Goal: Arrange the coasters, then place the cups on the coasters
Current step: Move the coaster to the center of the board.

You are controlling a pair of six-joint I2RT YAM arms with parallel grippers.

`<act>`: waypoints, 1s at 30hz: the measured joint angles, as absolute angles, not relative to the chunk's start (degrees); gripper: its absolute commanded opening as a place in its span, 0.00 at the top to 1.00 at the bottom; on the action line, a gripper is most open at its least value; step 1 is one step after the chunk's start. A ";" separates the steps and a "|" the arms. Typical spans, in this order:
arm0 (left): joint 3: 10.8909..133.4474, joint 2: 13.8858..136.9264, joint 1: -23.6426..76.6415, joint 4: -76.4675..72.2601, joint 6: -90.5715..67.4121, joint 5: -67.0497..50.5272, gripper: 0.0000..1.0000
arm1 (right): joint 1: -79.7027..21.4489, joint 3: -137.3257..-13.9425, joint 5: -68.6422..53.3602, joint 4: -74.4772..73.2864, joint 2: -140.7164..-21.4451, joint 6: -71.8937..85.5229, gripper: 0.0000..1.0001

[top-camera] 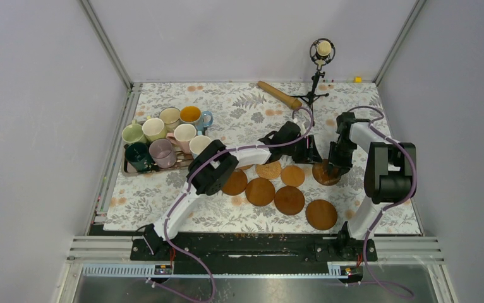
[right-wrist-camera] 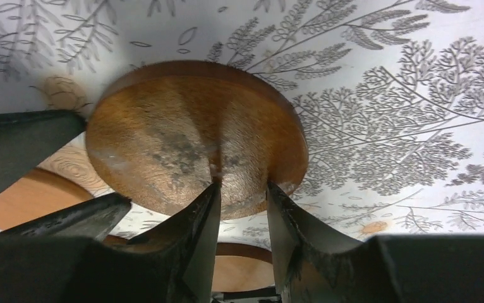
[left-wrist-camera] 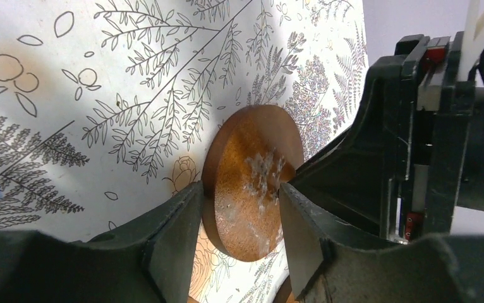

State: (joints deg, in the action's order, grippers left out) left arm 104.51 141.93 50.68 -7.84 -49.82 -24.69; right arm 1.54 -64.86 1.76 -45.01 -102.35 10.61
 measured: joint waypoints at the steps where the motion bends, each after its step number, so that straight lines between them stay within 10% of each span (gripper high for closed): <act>1: 104.42 141.93 50.68 -8.10 -50.04 -24.71 0.51 | 1.54 -64.71 0.84 -45.41 -102.13 10.85 0.61; 30: 106.13 143.37 50.22 -8.88 -52.77 -25.50 0.51 | 1.50 -79.24 4.03 -46.06 -114.87 11.64 0.62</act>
